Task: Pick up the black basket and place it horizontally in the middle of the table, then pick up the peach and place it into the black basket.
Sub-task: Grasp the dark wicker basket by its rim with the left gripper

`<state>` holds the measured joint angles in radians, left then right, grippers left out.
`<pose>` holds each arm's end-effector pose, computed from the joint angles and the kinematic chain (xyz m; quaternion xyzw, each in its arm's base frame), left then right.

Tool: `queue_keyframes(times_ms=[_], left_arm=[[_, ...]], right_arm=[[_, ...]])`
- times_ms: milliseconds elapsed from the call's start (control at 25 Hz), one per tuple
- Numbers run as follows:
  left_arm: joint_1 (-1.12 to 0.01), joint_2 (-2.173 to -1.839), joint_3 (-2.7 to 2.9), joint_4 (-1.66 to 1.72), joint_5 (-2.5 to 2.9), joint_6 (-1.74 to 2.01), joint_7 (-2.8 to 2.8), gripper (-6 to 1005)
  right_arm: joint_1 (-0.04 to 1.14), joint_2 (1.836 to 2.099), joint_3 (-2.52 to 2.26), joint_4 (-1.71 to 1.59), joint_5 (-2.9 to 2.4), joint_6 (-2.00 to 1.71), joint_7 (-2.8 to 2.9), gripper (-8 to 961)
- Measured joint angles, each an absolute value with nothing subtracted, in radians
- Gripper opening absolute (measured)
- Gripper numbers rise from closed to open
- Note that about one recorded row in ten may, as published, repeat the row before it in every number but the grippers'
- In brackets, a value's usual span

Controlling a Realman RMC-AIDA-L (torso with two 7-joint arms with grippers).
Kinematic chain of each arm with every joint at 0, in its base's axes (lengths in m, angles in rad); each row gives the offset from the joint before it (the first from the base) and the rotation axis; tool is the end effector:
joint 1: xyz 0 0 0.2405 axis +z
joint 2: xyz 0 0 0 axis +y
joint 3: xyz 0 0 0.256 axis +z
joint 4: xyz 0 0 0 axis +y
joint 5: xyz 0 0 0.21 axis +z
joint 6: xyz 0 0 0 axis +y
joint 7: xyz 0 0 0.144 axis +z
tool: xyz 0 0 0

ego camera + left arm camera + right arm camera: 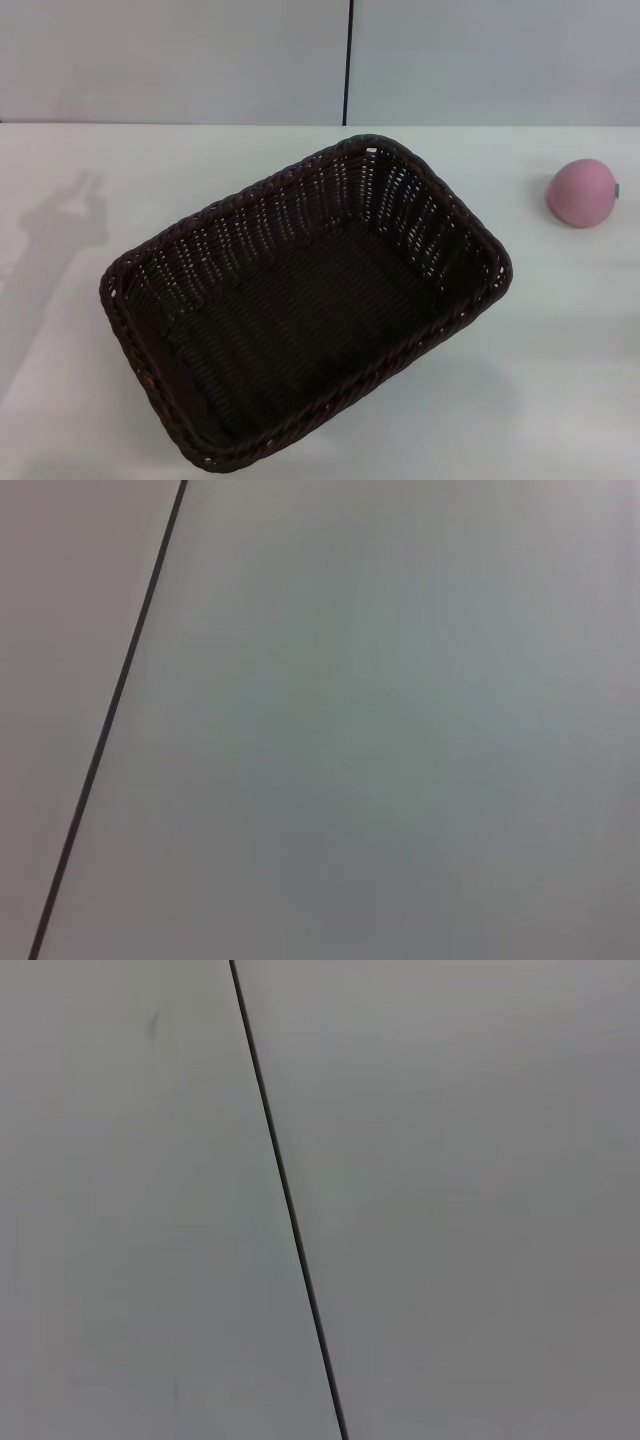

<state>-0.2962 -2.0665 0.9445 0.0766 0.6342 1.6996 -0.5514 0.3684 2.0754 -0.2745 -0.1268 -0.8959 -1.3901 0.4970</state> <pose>-0.3269 0.2612 0.0385 -0.6562 -0.1761 -0.4912 0.5451 0.3787 0.2945 0.0819 -0.5317 0.2574 0.4004 0.7005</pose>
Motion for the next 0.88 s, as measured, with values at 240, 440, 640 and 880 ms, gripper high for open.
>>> queue_keyframes(times_ms=[240, 440, 640, 880], left_arm=[[-0.3, -2.067, 0.938, 0.077, 0.634, 1.7, -0.565, 162], [-0.303, -2.057, 0.954, 0.105, 0.645, 1.697, -0.69, 286], [-0.309, -2.008, 1.012, 0.227, 0.714, 1.675, -0.989, 559], [-0.357, -1.936, 1.03, 0.44, 0.83, 1.627, -1.443, 667]], right_arm=[[0.372, 2.075, -0.275, -0.124, -0.896, -1.379, 0.497, 750], [0.373, 2.075, -0.275, -0.117, -0.896, -1.37, 0.497, 749], [0.377, 2.075, -0.275, -0.115, -0.896, -1.359, 0.497, 747], [0.382, 2.075, -0.275, -0.112, -0.896, -1.345, 0.497, 746]])
